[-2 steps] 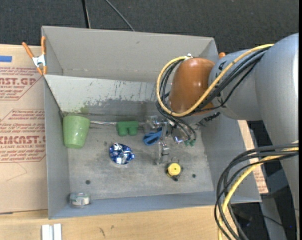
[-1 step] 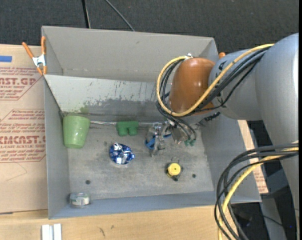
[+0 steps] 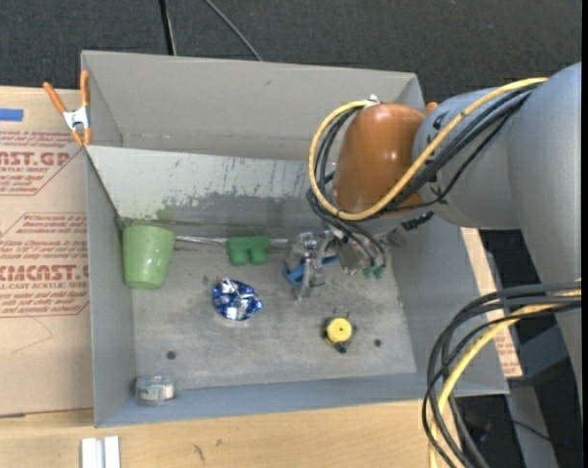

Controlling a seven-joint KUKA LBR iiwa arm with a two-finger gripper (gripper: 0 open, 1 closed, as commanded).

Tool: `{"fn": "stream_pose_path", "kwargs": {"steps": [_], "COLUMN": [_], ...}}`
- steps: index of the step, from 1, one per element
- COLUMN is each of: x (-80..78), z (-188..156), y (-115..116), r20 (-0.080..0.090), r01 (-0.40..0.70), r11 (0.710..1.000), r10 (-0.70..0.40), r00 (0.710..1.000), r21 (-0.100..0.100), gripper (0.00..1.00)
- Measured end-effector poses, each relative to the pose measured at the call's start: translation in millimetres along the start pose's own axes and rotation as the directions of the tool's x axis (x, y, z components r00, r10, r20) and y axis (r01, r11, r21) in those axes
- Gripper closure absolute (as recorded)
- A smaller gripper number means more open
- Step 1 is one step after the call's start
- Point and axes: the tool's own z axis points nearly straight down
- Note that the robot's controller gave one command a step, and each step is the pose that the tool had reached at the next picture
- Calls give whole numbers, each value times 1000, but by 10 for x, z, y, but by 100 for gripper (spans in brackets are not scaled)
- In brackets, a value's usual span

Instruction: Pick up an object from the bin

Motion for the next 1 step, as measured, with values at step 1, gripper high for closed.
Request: {"fn": "stream_pose_path", "kwargs": {"steps": [1], "x": [-18], "z": [-367], "y": [1], "r20": [2], "r01": [0], "r11": [1000], "r10": [0], "r00": [1000], "r21": [1], "gripper": [100]}}
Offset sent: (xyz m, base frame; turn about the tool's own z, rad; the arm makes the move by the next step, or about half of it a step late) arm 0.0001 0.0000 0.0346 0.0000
